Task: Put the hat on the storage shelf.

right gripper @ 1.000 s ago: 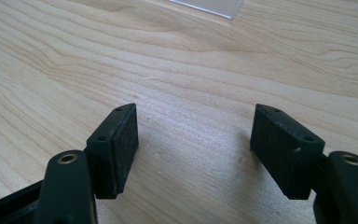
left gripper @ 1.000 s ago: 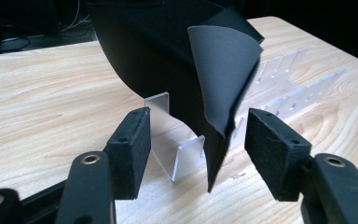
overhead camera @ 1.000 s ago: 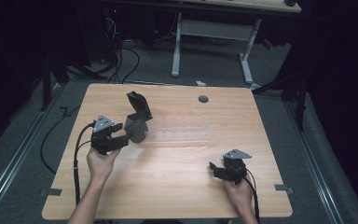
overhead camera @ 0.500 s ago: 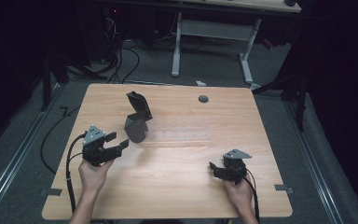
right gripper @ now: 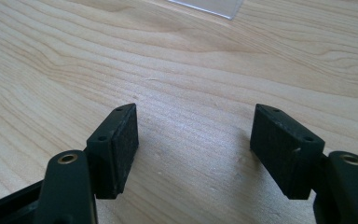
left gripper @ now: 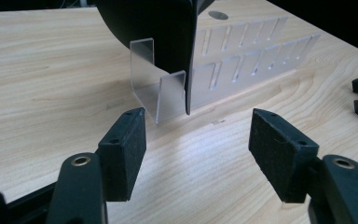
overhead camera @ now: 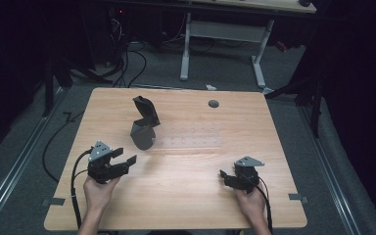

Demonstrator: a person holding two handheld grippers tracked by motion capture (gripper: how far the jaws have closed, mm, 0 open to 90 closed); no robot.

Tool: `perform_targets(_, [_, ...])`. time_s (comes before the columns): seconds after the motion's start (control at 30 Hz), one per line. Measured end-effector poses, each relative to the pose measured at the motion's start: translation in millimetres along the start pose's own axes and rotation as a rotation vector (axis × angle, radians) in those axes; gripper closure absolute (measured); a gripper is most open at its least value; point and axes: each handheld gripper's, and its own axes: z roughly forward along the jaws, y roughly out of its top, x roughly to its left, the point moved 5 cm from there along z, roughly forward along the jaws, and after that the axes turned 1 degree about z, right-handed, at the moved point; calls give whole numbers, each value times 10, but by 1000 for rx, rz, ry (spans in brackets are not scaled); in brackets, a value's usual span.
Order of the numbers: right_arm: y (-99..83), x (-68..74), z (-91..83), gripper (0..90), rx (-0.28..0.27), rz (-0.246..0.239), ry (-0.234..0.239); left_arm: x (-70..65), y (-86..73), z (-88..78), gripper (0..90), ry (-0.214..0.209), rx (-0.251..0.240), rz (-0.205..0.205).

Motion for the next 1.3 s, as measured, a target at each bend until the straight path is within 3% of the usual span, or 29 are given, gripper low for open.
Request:
perform_targets(0.23, [0, 1, 0, 325, 0, 2, -1, 2, -102, -20, 363, 4, 18, -9])
perform_targets(0.63, [2, -1, 2, 326, -1, 2, -4, -88, -278, -65, 352, -29, 52, -21])
perform_targets(0.93, [1, 1, 1, 325, 0, 3, -4, -88, -447, 1, 351, -14, 81, -21])
perform_targets(1.3, [0, 1, 0, 325, 0, 4, -4, -123, -614, 112, 349, -10, 126, 14])
